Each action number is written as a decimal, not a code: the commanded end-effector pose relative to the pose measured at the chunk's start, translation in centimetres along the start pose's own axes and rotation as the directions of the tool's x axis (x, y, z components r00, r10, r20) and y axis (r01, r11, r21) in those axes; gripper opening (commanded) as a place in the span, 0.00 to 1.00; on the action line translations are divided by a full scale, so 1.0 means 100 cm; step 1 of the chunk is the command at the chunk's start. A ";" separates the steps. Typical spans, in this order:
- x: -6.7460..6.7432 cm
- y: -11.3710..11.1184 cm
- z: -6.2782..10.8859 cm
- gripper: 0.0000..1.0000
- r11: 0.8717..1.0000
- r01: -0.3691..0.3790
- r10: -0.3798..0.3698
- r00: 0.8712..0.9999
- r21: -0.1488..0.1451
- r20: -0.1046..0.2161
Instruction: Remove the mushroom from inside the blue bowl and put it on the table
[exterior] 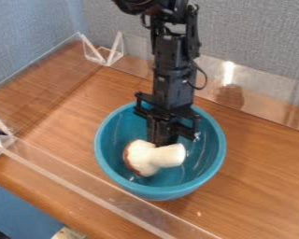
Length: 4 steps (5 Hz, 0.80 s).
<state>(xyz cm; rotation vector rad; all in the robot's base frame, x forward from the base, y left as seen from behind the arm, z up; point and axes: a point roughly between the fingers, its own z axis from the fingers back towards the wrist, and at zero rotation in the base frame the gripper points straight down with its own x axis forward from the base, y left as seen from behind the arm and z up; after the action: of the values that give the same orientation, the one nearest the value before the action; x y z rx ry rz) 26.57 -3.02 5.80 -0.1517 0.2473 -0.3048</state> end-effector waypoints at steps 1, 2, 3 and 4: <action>0.001 0.000 0.032 0.00 1.000 -0.001 -0.001 0.995 0.020 0.101; -0.002 0.000 0.041 0.00 1.000 -0.002 0.000 0.993 0.017 0.114; -0.006 0.001 0.053 0.00 1.000 -0.007 0.005 0.991 0.016 0.136; -0.012 0.007 0.069 0.00 1.000 -0.021 0.019 0.986 0.012 0.163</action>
<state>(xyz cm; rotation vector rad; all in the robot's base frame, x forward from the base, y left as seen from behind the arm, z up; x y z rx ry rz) 26.89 -1.36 10.64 -0.1703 0.1570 -0.2641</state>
